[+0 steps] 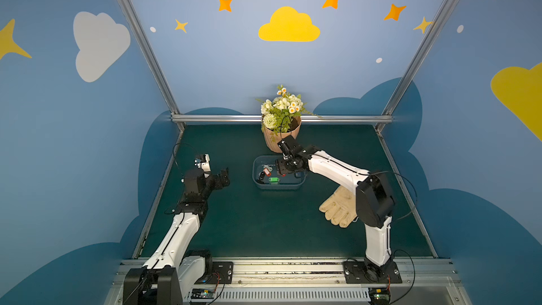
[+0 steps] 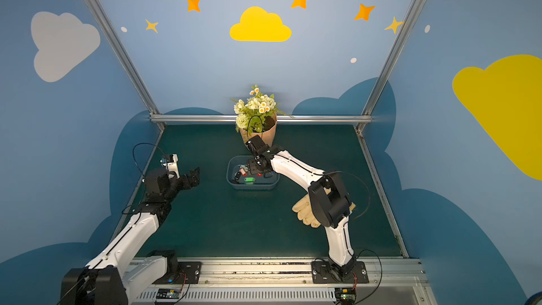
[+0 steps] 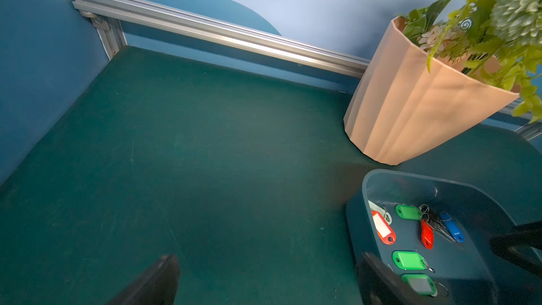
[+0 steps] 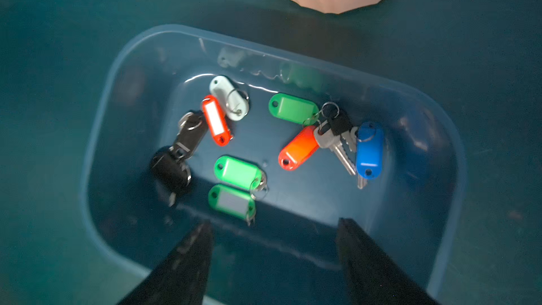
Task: Take the keys out of the storage box
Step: Pick up the key from the storage box.
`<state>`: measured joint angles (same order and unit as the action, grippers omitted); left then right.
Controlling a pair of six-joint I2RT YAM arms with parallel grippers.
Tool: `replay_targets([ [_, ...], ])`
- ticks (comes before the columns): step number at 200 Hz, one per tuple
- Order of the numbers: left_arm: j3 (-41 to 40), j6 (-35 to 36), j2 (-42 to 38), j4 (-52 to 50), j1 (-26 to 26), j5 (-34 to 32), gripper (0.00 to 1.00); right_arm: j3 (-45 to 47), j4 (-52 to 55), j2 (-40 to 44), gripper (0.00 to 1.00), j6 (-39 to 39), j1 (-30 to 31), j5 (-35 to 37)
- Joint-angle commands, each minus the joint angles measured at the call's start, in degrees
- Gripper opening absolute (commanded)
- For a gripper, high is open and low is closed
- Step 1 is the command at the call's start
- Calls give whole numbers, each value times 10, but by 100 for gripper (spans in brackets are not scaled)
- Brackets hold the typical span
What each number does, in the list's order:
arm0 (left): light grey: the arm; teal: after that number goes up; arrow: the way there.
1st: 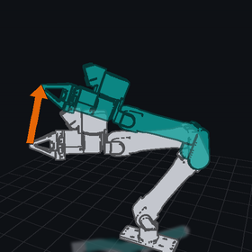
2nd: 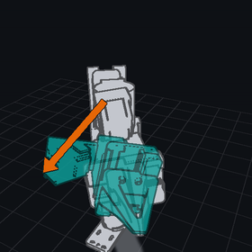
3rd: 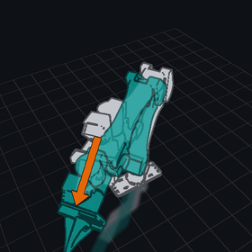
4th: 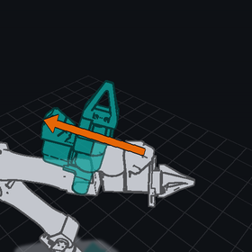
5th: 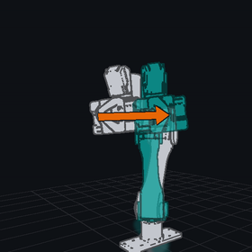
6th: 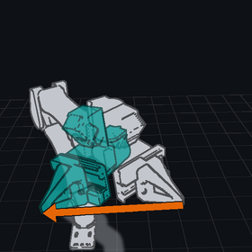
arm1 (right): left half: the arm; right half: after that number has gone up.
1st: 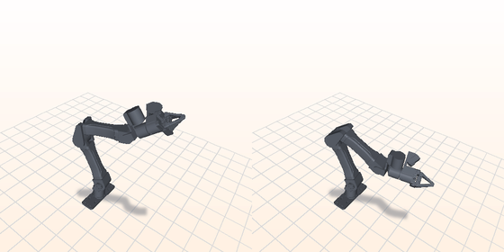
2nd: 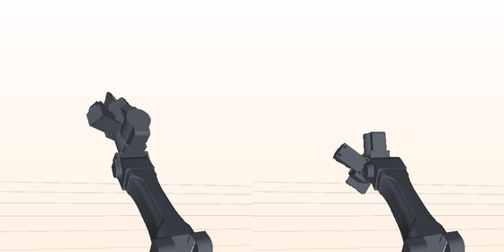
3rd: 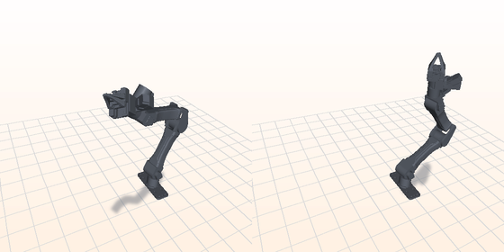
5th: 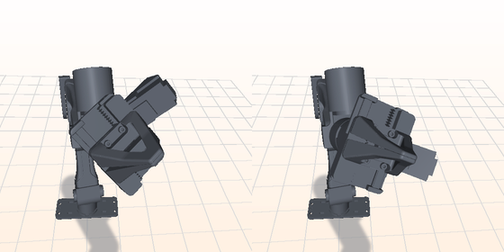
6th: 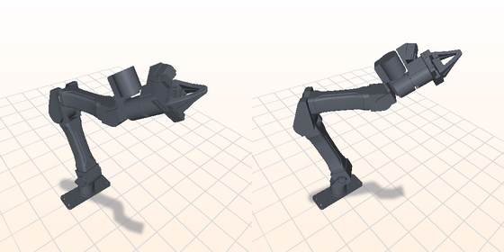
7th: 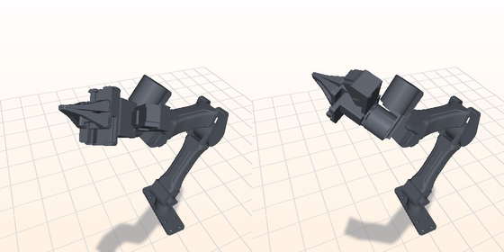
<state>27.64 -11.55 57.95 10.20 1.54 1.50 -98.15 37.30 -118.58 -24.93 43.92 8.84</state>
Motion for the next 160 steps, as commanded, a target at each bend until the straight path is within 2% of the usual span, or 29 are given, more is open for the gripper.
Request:
replay_targets([
  [1,14,-4,-11,-6,1,-10,100,-49,67,-44,66,-17,-5,35],
  [53,8,-6,-15,0,1,-13,100,-113,44,-114,48,-55,-10,79],
  [92,4,-6,-24,3,0,-17,100,-74,-32,-119,38,-81,-8,124],
  [108,0,-6,-28,6,1,-19,100,-61,-71,-126,37,-81,-8,126],
  [136,-5,-5,-35,9,1,-21,100,-76,-78,-150,37,-91,-8,136],
  [160,-9,-5,-40,14,1,-21,100,-71,-102,-160,32,-89,-8,141],
])
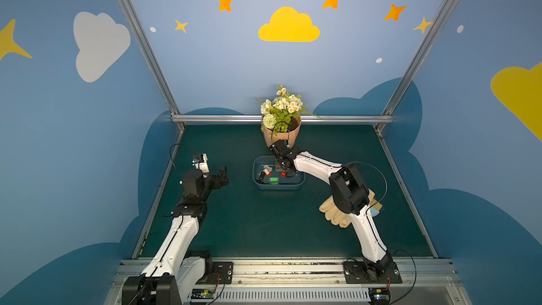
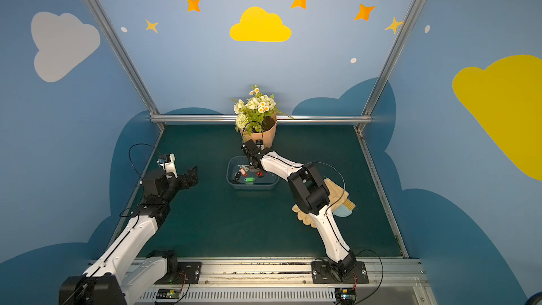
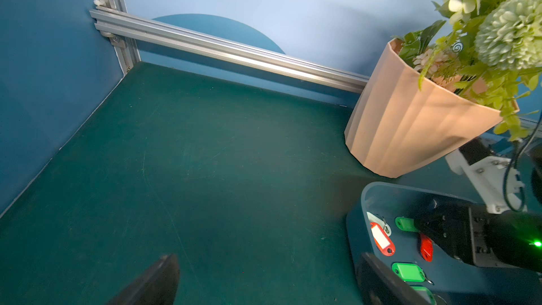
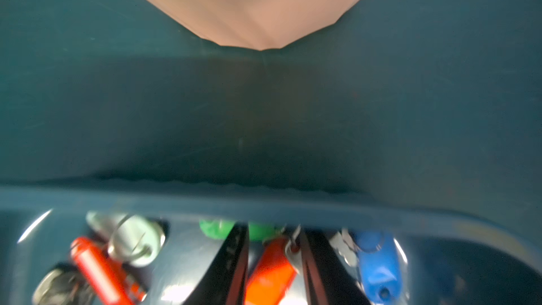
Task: Take the keys out of the storage box
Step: Pick up the key from the storage box.
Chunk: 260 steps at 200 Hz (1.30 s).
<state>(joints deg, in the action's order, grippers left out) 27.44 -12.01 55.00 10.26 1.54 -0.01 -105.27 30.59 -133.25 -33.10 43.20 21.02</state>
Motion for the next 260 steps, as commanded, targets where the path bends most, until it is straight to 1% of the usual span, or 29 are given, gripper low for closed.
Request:
replay_targets([
  [1,-7,-1,-11,13,1,-6,100,0,-35,-13,32,-7,-1,19],
  [9,-8,0,-12,15,1,-6,100,-3,-38,-15,29,-7,-1,19],
  [33,-10,0,-15,16,1,-6,100,-5,-40,-16,28,-4,0,22],
  [48,-10,0,-16,17,1,-5,100,-6,-40,-18,21,-1,-2,20],
  [70,-11,-1,-17,17,1,-3,100,-4,-37,-15,5,-2,-2,17],
  [83,-12,-1,-18,18,1,-3,100,0,-35,-12,0,-3,-1,19],
  [136,-14,-1,-22,19,1,0,100,28,-36,29,0,8,3,27],
  [210,-17,1,-27,20,1,8,100,94,-70,114,0,24,4,21],
  [260,-17,5,-29,21,1,17,100,136,-113,168,0,47,5,-16],
])
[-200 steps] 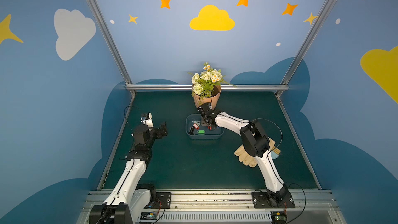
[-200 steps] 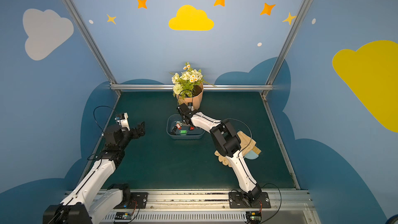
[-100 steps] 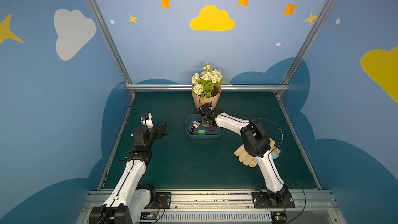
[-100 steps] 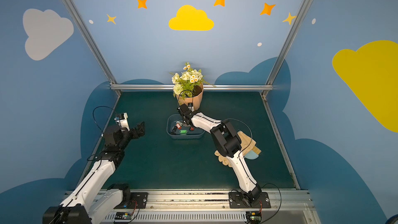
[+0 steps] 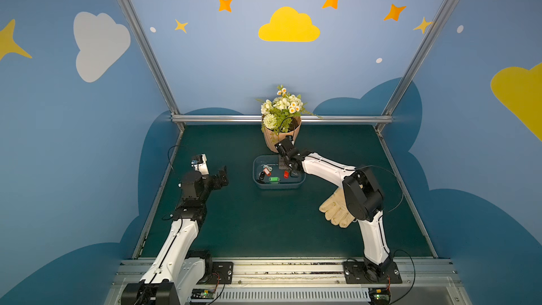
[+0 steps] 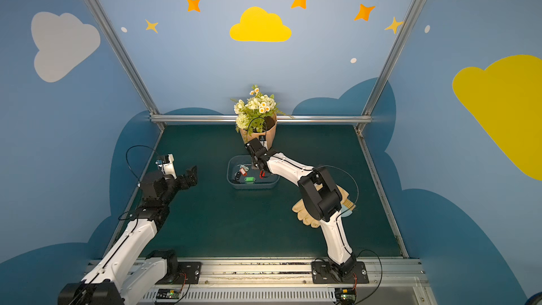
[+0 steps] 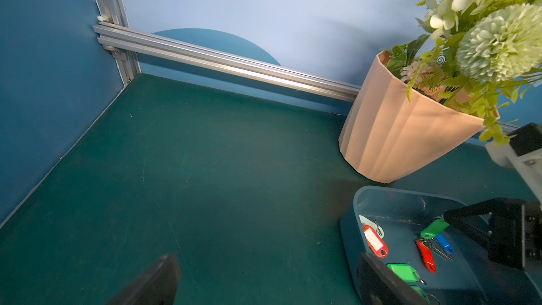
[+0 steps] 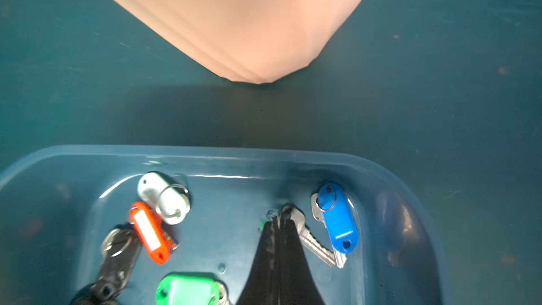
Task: Take the keys out of the storage box
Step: Pick up the key from the storage box, then place the key at the center of the board.
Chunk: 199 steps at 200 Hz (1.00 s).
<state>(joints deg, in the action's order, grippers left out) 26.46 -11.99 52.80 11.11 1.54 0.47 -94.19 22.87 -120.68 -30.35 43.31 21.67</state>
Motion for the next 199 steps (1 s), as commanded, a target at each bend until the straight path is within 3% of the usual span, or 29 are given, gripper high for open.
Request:
replay_targets([
  [1,-8,5,-7,13,1,12,100,26,-37,43,0,19,3,-24],
  [68,-4,14,3,18,0,52,100,165,-129,201,0,98,21,-144],
  [106,0,15,11,20,-1,64,100,268,-224,271,0,131,67,-274],
  [156,3,15,18,16,-4,67,100,279,-296,196,0,109,131,-360],
  [199,10,17,25,9,-10,74,100,248,-290,121,0,107,145,-362],
])
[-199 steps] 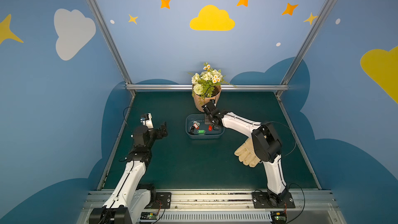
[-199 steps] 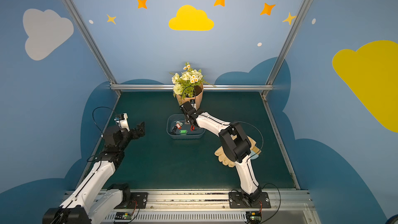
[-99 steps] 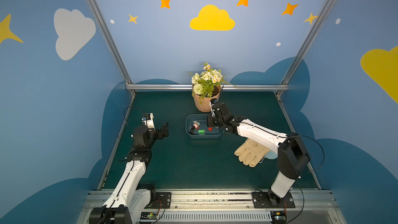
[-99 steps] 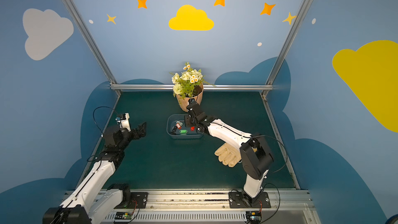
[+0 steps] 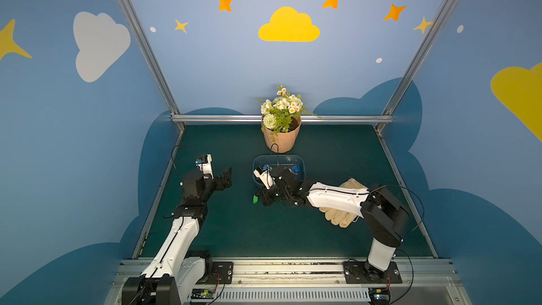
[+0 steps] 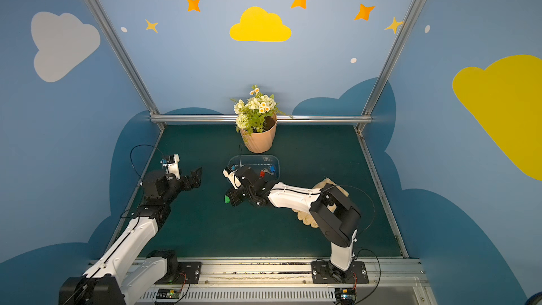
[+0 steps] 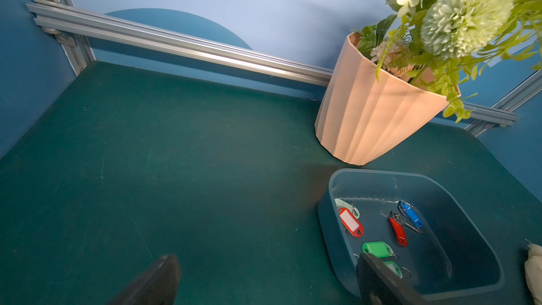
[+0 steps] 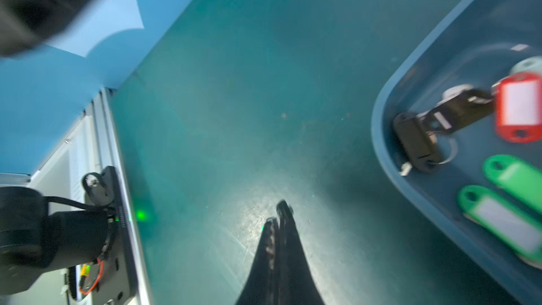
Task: Take the keys out of the storage box
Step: Place the key at the center of the board.
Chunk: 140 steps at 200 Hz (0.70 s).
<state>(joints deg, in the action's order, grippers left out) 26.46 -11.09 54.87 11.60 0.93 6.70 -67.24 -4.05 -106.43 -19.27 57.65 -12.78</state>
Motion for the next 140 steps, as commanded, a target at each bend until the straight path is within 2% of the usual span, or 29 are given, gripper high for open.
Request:
replay_targets([
  [1,10,9,4,4,-4,12,100,-21,-20,-23,0,-4,2,-17],
  [65,16,11,11,-2,-8,14,100,-26,13,-60,0,11,3,16],
  [140,18,14,16,-4,-8,12,100,29,26,-18,0,35,4,77],
])
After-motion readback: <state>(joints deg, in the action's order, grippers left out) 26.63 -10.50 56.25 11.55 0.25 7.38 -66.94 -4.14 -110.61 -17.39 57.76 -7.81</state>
